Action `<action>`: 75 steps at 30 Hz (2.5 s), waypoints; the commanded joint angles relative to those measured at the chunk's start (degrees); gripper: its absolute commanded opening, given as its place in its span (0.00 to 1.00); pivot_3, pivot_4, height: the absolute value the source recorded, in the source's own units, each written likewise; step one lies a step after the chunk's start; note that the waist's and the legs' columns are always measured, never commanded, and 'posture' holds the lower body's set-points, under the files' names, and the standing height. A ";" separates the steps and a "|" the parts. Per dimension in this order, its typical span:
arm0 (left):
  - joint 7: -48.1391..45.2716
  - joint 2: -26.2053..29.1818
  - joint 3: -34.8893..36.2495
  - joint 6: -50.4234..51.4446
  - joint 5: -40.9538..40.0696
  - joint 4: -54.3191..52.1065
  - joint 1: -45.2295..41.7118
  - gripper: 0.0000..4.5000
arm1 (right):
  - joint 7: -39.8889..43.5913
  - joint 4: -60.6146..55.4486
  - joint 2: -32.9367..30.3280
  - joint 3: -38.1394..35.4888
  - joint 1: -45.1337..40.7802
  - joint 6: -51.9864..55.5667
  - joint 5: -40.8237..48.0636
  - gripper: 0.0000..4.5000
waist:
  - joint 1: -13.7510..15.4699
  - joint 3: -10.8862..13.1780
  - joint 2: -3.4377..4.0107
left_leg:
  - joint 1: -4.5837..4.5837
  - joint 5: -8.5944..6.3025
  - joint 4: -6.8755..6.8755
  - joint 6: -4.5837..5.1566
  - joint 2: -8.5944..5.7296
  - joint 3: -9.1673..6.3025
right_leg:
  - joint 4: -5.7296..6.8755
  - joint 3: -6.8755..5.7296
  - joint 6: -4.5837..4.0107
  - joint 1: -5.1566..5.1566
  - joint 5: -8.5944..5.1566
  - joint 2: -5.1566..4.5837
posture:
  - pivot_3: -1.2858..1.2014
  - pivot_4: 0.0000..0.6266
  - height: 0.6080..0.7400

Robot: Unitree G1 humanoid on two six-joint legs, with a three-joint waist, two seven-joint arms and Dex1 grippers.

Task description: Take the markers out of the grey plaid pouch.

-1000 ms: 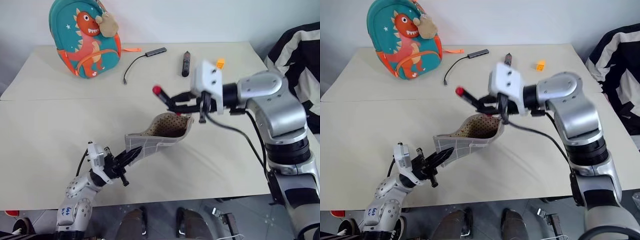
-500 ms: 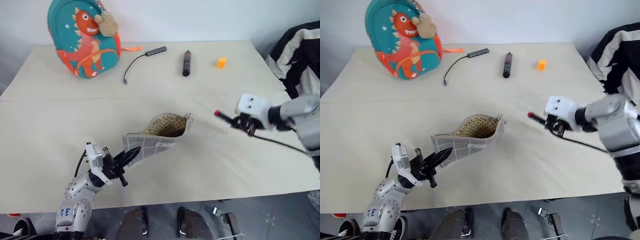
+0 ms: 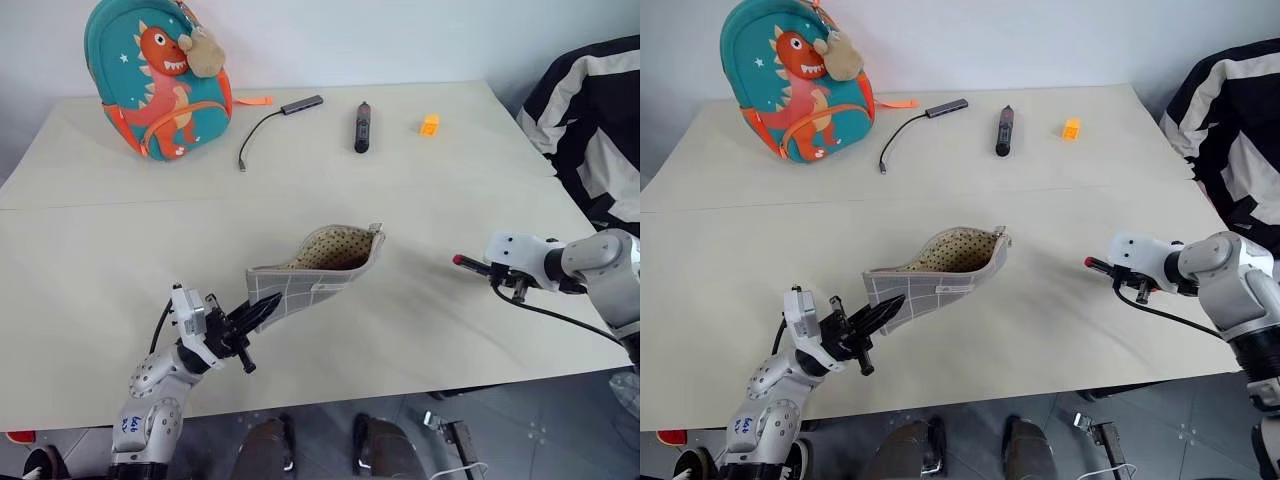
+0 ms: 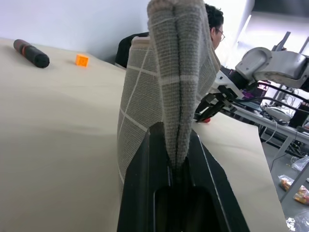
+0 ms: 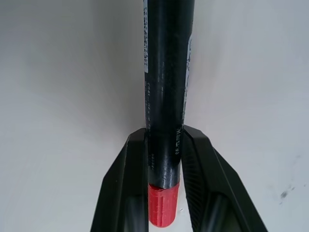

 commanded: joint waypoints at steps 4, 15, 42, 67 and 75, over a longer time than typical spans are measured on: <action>0.20 0.30 0.26 -0.23 -0.17 -1.61 1.08 0.00 | 2.01 -1.70 0.85 -0.89 -0.70 0.29 0.49 0.66 | 0.19 0.00 0.00 | 0.00 0.00 0.02 0.00 0.01 0.00 | 0.04 0.01 -0.03 -0.03 0.01 -0.02 | 0.52 0.24 1.00; 0.52 0.17 -0.24 0.06 -0.20 -1.70 0.58 0.00 | 7.20 -15.45 9.23 -13.32 -13.01 15.09 22.86 0.80 | 0.25 0.02 0.08 | -0.03 -0.01 0.03 0.01 0.01 0.05 | 0.17 0.10 -0.06 -0.17 0.01 -0.06 | 0.52 0.24 1.00; 0.69 0.85 -1.16 -0.10 0.54 -3.06 0.78 0.00 | -1.40 -29.98 19.10 1.15 -14.01 8.52 25.29 0.29 | 0.25 -0.05 0.00 | -0.27 0.00 0.02 0.16 -0.02 0.64 | 0.30 0.13 -0.22 -0.77 0.30 -0.23 | 0.52 0.24 1.00; 0.81 0.51 -3.04 -0.72 1.13 -3.32 0.23 0.00 | -1.07 -13.61 25.14 20.41 -15.79 -9.76 -7.14 0.29 | -0.70 -0.07 -0.05 | -0.07 0.05 0.17 0.12 0.23 1.05 | 0.70 0.15 -0.30 -0.94 0.39 -0.23 | 0.52 0.24 1.00; 0.59 0.54 -2.71 -0.73 0.86 -3.01 0.30 0.00 | -0.66 -12.83 27.37 19.60 -14.81 -10.99 -8.56 0.56 | -1.24 -0.08 -0.05 | -0.05 0.06 0.15 0.12 0.26 1.11 | 0.72 0.15 -0.33 -0.95 0.39 -0.22 | 0.52 0.24 1.00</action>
